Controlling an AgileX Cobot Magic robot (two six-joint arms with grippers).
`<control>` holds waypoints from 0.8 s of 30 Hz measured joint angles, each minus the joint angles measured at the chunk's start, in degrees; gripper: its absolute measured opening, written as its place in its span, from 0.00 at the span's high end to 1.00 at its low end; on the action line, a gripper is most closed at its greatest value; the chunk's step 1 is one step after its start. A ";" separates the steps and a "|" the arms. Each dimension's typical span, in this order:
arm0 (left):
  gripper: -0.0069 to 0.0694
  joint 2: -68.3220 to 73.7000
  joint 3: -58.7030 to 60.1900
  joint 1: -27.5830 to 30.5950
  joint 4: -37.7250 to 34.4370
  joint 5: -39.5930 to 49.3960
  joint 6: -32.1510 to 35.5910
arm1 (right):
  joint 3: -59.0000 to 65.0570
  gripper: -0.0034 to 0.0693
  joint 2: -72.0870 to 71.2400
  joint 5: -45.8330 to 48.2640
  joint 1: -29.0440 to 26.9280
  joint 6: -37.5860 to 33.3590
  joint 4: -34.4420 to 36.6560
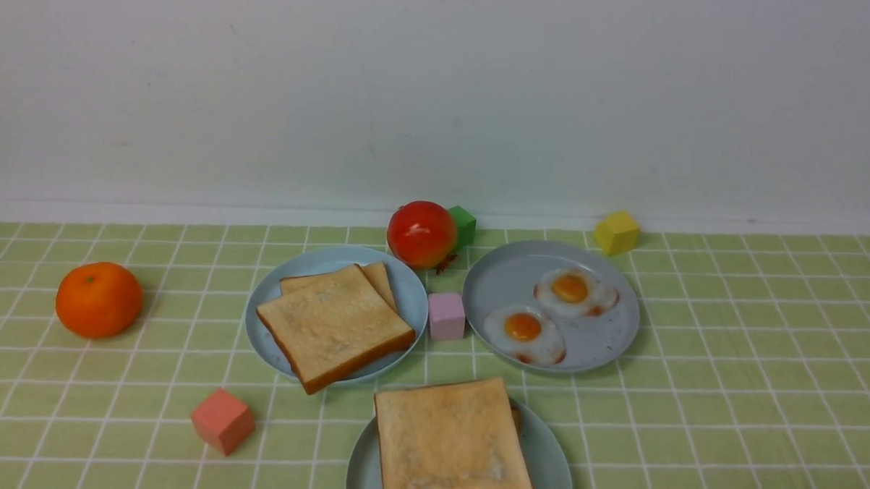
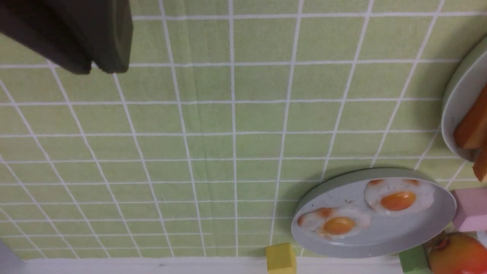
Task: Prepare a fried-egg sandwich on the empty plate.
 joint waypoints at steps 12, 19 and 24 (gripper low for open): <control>0.83 0.00 0.00 0.00 0.00 0.00 0.00 | 0.00 0.80 0.00 0.00 0.00 0.00 0.00; 0.83 0.00 0.00 0.00 0.00 0.00 0.00 | 0.00 0.79 0.00 0.00 0.00 0.00 0.00; 0.82 0.00 0.00 0.00 0.00 0.00 0.00 | 0.00 0.78 0.00 0.00 0.00 -0.03 0.00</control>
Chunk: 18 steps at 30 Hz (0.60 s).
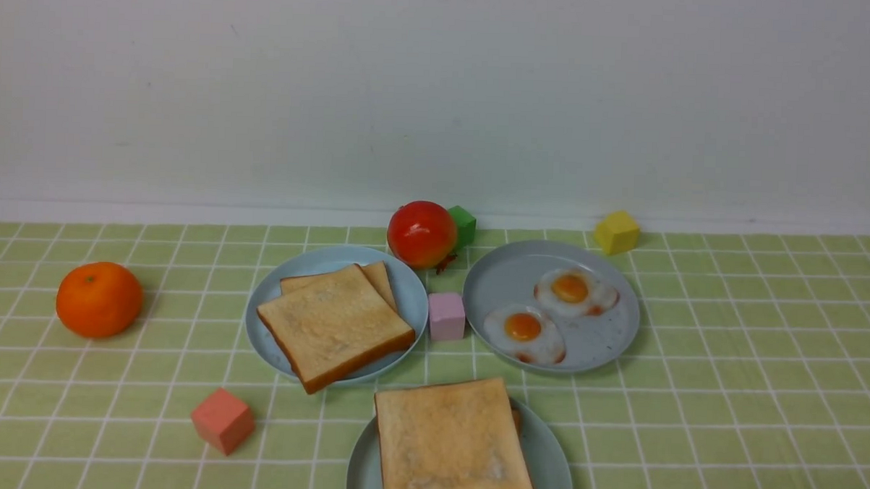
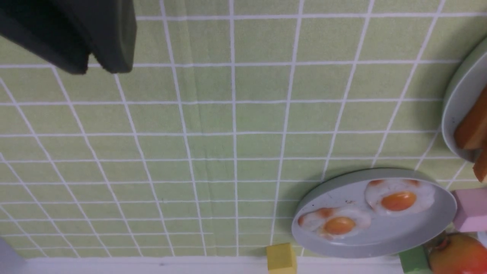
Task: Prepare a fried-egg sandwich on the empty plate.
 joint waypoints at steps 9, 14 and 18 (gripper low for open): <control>0.81 0.00 0.00 0.00 0.00 0.00 0.00 | 0.01 0.77 0.00 -0.06 0.00 -0.05 0.00; 0.80 0.00 0.00 0.00 0.00 0.00 0.00 | 0.01 0.75 0.00 -0.06 0.00 -0.05 0.00; 0.79 0.00 0.00 0.00 0.00 0.00 0.00 | 0.01 0.75 0.00 -0.06 0.00 -0.05 0.00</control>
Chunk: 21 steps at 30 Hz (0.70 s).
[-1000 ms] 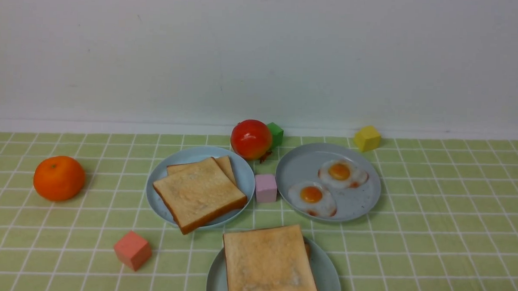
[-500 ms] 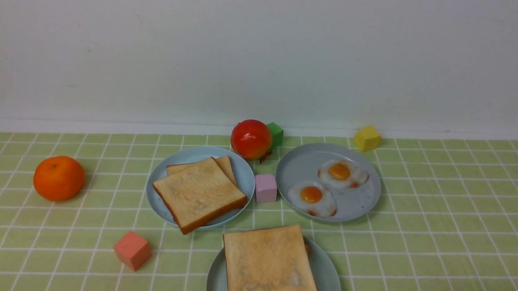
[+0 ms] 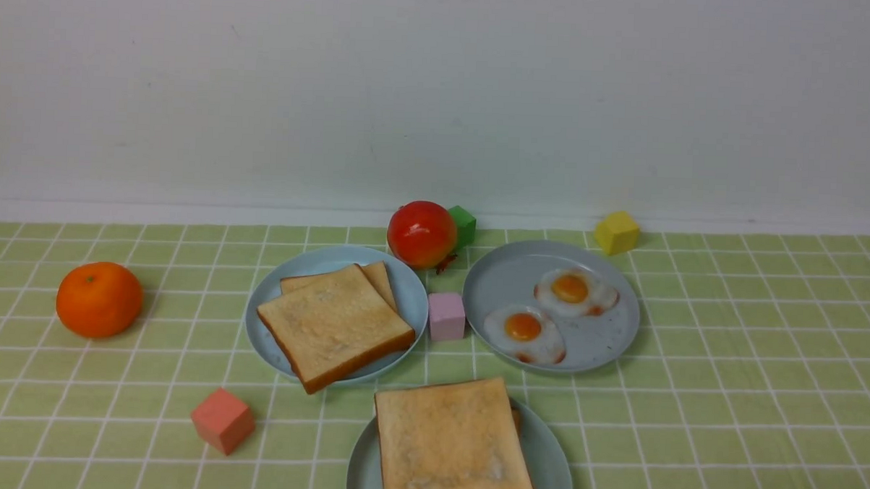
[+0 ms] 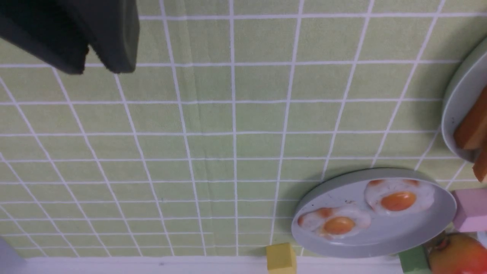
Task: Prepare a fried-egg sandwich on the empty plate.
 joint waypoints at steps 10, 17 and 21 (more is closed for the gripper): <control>0.78 0.00 0.00 0.00 0.00 0.00 0.00 | 0.00 0.74 0.00 0.00 0.00 -0.02 0.00; 0.78 0.00 0.00 0.00 0.00 0.00 0.00 | 0.00 0.72 0.00 0.00 0.00 -0.02 0.00; 0.77 0.00 0.00 0.00 0.00 0.00 0.00 | 0.00 0.71 0.00 0.00 0.00 -0.07 0.00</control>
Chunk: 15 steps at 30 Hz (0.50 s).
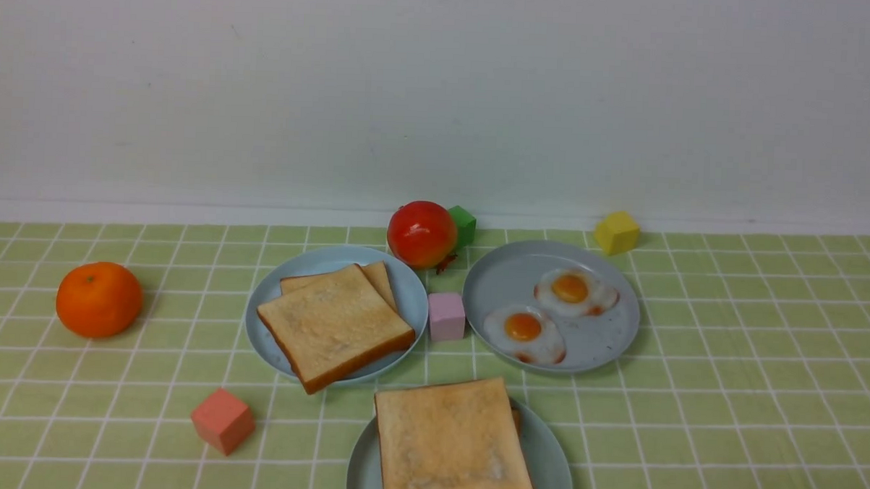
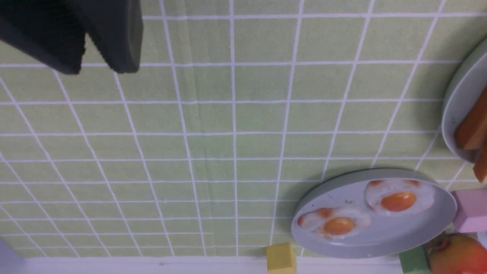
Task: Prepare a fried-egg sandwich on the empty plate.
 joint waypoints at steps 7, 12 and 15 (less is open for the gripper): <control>0.76 0.00 0.00 0.00 0.00 0.00 0.00 | 0.00 0.71 0.00 0.00 0.00 0.00 0.00; 0.76 0.00 0.00 0.00 0.00 0.00 0.00 | 0.00 0.70 0.00 0.00 0.00 0.00 0.00; 0.75 0.00 0.00 0.00 0.00 0.00 0.00 | 0.00 0.70 0.00 0.00 0.00 0.00 0.00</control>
